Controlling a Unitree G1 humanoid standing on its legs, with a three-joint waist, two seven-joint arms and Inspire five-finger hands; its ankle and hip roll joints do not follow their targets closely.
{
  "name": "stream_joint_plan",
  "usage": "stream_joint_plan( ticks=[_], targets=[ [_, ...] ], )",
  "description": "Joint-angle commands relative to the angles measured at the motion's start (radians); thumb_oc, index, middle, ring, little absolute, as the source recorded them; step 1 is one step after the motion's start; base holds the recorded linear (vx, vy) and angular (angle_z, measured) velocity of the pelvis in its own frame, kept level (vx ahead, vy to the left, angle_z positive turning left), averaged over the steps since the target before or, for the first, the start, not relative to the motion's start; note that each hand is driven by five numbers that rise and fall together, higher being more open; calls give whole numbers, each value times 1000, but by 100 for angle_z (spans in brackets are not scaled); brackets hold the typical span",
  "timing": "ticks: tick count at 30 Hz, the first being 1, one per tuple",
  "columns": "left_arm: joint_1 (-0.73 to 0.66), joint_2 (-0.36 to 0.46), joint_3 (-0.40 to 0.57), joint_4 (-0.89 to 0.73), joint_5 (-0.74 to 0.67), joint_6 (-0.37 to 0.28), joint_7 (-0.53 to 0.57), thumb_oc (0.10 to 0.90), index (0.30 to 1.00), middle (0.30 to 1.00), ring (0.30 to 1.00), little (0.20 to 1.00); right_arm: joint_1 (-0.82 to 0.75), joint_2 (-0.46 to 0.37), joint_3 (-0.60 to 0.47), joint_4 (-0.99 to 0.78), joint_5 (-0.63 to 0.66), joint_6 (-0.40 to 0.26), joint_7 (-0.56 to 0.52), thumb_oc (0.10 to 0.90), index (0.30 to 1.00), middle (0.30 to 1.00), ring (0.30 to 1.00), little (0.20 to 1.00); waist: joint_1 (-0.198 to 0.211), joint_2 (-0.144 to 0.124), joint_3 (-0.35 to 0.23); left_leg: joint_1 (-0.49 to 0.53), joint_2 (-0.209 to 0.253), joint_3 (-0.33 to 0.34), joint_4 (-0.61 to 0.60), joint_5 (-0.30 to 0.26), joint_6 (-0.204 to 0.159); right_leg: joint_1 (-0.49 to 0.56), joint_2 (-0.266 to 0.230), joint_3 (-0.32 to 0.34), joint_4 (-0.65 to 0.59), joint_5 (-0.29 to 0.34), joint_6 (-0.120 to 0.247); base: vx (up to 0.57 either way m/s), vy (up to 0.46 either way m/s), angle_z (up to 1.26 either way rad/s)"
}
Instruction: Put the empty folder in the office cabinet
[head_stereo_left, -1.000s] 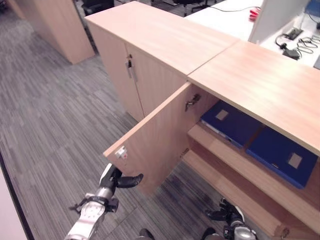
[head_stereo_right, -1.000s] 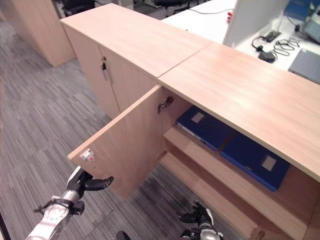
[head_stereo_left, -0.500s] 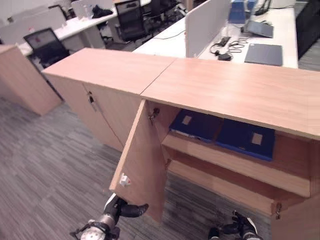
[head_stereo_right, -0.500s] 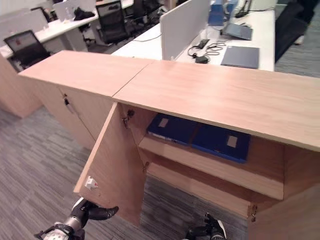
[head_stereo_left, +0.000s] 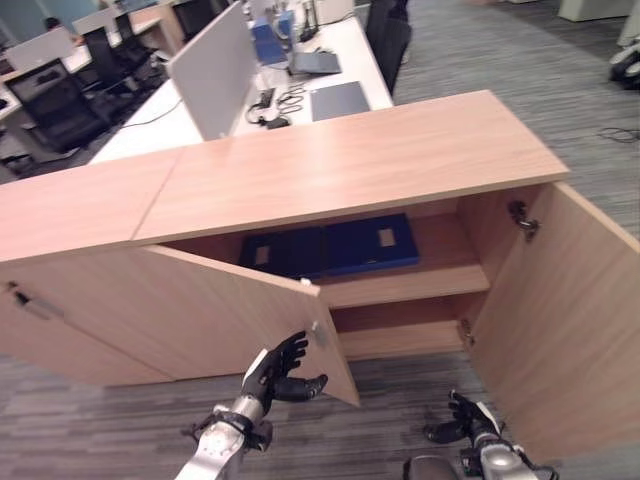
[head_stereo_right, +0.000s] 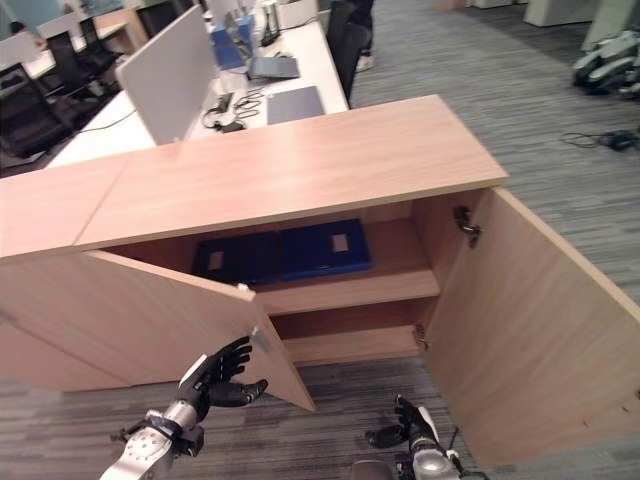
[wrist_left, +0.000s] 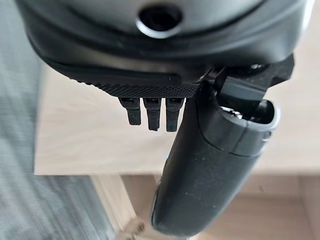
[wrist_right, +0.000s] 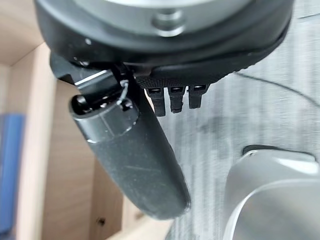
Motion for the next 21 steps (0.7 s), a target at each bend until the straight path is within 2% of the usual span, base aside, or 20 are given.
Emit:
stream_joint_plan(
  ticks=[1, 3, 4, 5, 6, 8, 9, 10, 12, 13, 14, 16, 18, 21],
  targets=[
    [-158, -53, 27, -28, 34, -150, 35, 800, 900, 900, 900, 900, 8, -16, 59, -102, -37, -41, 23, 800, 900, 900, 900, 900, -70, 29, -58, -61, 97, -37, -218, 220, -71, 235, -35, 41, -363, 37, 149, 140, 85, -84],
    [-176, -56, 32, 16, 44, -149, 56, 800, 900, 900, 900, 900, 21, -16, 58, -108, -41, -39, 24, 800, 900, 900, 900, 900, -78, 31, -62, -31, 97, -14, -242, 221, -72, 244, -36, 52, -367, 40, 156, 140, 85, -64],
    [-201, -50, 40, 60, 55, -145, 81, 800, 900, 900, 900, 900, 27, -18, 59, -114, -44, -37, 25, 800, 900, 900, 900, 900, -94, 30, -69, -17, 96, -1, -254, 220, -72, 242, -38, 58, -363, 44, 160, 161, 166, -37],
    [-269, -31, 62, 178, 72, -136, 122, 800, 900, 900, 900, 900, 45, -10, 59, -124, -37, -37, 27, 800, 900, 900, 900, 900, -121, 23, -73, 5, 91, 32, -271, 216, -71, 233, -42, 71, -352, 49, 169, 95, 125, -32],
    [-269, -31, 62, 178, 72, -136, 122, 800, 900, 900, 900, 900, 45, -10, 59, -124, -37, -37, 27, 800, 900, 900, 900, 900, -121, 23, -73, 5, 91, 32, -271, 216, -71, 233, -42, 71, -352, 49, 169, 90, 139, -48],
    [-367, 9, 83, 315, 90, -128, 167, 800, 900, 900, 900, 900, 64, -7, 54, -140, -26, -40, 34, 800, 900, 900, 900, 900, -146, 10, -78, 21, 88, 73, -277, 211, -68, 221, -47, 90, -333, 49, 180, 83, 78, -75],
    [-368, 9, 82, 315, 89, -128, 167, 800, 900, 900, 900, 900, 64, -7, 53, -140, -26, -40, 34, 800, 900, 900, 900, 900, -146, 10, -78, 21, 88, 73, -277, 211, -68, 220, -47, 91, -333, 49, 180, 122, 104, -73],
    [-468, 63, 85, 444, 130, -112, 198, 800, 900, 900, 900, 900, 85, -9, 55, -152, -13, -49, 43, 800, 900, 900, 900, 900, -169, -1, -84, 34, 83, 99, -282, 202, -63, 205, -50, 104, -314, 51, 191, 99, 118, -51],
    [-569, 125, 87, 555, 153, -102, 205, 800, 900, 900, 900, 900, 103, -16, 57, -170, -4, -56, 57, 800, 900, 900, 900, 900, -185, -14, -85, 41, 74, 128, -287, 192, -57, 184, -55, 119, -294, 52, 205, 112, 161, -32],
    [-638, 182, 97, 637, 166, -91, 208, 800, 900, 900, 900, 900, 124, -22, 55, -192, 8, -63, 69, 800, 900, 900, 900, 900, -197, -23, -88, 47, 67, 151, -289, 183, -52, 169, -60, 124, -280, 57, 217, 79, 129, -39],
    [-642, 182, 95, 641, 165, -93, 207, 800, 900, 900, 900, 900, 124, -21, 54, -193, 8, -62, 69, 800, 900, 900, 900, 900, -195, -25, -87, 48, 67, 153, -289, 182, -51, 167, -61, 127, -279, 56, 218, 76, 127, -55],
    [-730, 256, 108, 724, 169, -83, 209, 800, 900, 900, 900, 900, 156, -23, 46, -229, 32, -72, 87, 800, 900, 900, 900, 900, -210, -40, -88, 53, 56, 187, -289, 166, -44, 145, -74, 124, -269, 70, 241, 53, 131, -36],
    [-771, 289, 106, 757, 169, -83, 206, 800, 900, 900, 900, 900, 162, -20, 41, -230, 45, -77, 92, 800, 900, 900, 900, 900, -210, -51, -86, 50, 49, 200, -289, 157, -39, 129, -81, 124, -263, 79, 253, 27, 118, -16],
    [-844, 354, 107, 792, 174, -82, 209, 800, 900, 900, 900, 900, 158, -20, 40, -225, 57, -82, 92, 800, 900, 900, 900, 900, -204, -74, -77, 41, 45, 229, -289, 142, -33, 86, -91, 105, -258, 118, 267, -6, 89, -48]
  ],
)
